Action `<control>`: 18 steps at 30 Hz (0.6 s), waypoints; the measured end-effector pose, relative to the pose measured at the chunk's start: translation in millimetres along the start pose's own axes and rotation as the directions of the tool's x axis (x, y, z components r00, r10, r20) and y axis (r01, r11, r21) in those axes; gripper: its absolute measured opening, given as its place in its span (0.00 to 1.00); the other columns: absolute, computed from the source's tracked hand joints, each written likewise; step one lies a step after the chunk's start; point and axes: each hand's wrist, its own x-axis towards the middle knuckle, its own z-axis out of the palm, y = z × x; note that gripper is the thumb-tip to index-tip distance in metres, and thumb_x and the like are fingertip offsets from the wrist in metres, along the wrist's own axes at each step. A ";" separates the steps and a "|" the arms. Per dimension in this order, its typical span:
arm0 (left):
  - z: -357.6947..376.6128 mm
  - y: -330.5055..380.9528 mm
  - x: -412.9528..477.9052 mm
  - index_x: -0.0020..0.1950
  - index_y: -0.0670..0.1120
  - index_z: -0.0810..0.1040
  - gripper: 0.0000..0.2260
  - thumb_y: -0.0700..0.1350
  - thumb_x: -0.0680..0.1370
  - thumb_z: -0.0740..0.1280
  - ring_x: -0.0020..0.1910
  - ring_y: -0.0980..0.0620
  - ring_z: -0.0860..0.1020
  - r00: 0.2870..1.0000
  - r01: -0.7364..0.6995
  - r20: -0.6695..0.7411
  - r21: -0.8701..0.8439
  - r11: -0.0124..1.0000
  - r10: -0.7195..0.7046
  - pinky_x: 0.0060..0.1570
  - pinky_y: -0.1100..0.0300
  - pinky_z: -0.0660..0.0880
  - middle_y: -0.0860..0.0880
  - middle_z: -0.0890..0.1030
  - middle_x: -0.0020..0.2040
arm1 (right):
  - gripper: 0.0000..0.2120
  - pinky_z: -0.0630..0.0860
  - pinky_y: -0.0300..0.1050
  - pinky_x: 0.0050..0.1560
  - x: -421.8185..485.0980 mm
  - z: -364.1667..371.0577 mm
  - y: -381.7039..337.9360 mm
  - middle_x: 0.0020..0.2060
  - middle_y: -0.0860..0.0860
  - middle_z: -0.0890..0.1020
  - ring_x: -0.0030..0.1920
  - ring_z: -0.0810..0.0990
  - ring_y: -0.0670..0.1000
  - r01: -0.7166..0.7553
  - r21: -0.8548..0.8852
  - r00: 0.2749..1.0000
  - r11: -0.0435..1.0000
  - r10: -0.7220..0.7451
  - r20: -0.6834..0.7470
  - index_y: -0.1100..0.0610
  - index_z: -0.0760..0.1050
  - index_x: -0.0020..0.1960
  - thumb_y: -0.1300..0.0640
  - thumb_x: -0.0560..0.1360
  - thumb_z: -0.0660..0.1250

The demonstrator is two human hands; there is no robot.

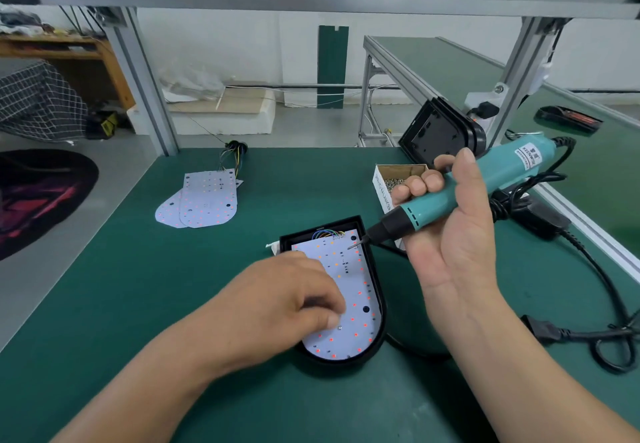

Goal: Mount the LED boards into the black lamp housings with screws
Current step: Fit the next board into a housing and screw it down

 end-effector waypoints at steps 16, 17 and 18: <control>-9.5 -24.4 1.4 0.44 0.43 0.72 0.16 0.54 0.83 0.66 0.30 0.47 0.85 0.784 0.620 0.213 -0.224 0.752 -0.583 0.28 0.60 0.76 0.46 0.86 0.34 | 0.08 0.75 0.47 0.47 0.1 -0.3 -2.6 0.35 0.49 0.72 0.37 0.72 0.50 -0.005 -0.009 1.000 1.000 0.005 -0.022 0.56 0.78 0.49 0.52 0.82 0.71; -8.1 -24.4 3.3 0.44 0.42 0.72 0.14 0.50 0.83 0.66 0.32 0.45 0.86 0.788 0.614 0.206 -0.320 0.721 -0.580 0.28 0.59 0.77 0.43 0.86 0.35 | 0.08 0.75 0.47 0.47 0.1 -0.4 -3.3 0.35 0.49 0.72 0.37 0.72 0.50 -0.002 -0.006 1.000 1.000 0.002 -0.027 0.56 0.78 0.49 0.52 0.82 0.71; -6.5 -24.4 5.2 0.45 0.42 0.72 0.12 0.48 0.84 0.65 0.34 0.43 0.87 0.789 0.607 0.192 -0.388 0.694 -0.584 0.29 0.58 0.79 0.41 0.86 0.35 | 0.08 0.76 0.47 0.47 0.2 -0.2 -4.4 0.35 0.49 0.72 0.37 0.72 0.50 0.003 -0.003 1.000 1.000 -0.003 -0.030 0.56 0.78 0.49 0.52 0.82 0.71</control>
